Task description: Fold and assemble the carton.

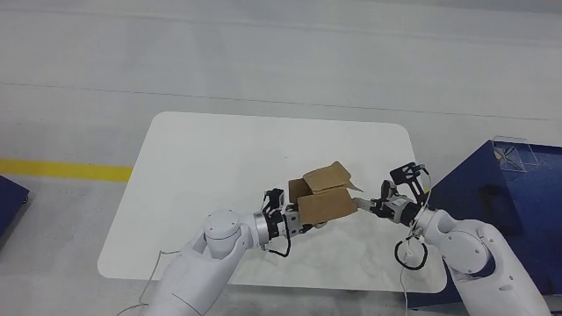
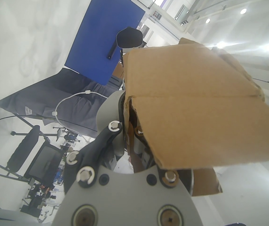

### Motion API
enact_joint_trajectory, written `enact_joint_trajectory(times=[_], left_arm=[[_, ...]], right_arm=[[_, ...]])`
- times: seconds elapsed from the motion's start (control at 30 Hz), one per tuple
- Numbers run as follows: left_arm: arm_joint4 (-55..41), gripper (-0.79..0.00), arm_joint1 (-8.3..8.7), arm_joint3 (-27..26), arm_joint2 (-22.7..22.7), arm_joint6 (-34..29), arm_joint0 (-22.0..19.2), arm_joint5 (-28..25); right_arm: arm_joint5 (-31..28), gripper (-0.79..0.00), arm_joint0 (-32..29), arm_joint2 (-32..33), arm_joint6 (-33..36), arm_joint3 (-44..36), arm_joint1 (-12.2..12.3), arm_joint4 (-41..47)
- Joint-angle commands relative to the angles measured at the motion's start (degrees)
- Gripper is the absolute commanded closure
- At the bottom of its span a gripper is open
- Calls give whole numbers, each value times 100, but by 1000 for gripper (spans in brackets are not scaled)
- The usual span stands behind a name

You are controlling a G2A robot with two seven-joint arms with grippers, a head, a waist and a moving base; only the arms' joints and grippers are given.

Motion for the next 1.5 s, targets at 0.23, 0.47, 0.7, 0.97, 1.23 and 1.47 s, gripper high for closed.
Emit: enact_joint_trajectory(times=[0.23, 0.47, 0.7, 0.97, 1.23, 1.47], left_arm=[[61, 0, -10, 54, 6, 370, 19, -99], [-202, 0, -39, 211, -37, 489, -55, -8], [-424, 0, -63, 346, -59, 592, -109, 172], [-535, 0, -112, 487, 30, 684, -224, 276], [-269, 0, -88, 379, 82, 460, -178, -16], [102, 0, -62, 216, 202, 265, -95, -280]], right_arm=[[-237, -785, -79, 57, 126, -84, 15, 198], [-177, -785, -218, 68, 72, -337, 18, 98], [-185, -785, -189, 76, 116, -290, 19, 155], [-145, -785, -197, 19, 137, -423, 12, 229], [90, -785, 14, 227, 153, -147, 28, 237], [467, -785, 228, 27, 322, -26, 1, 188]])
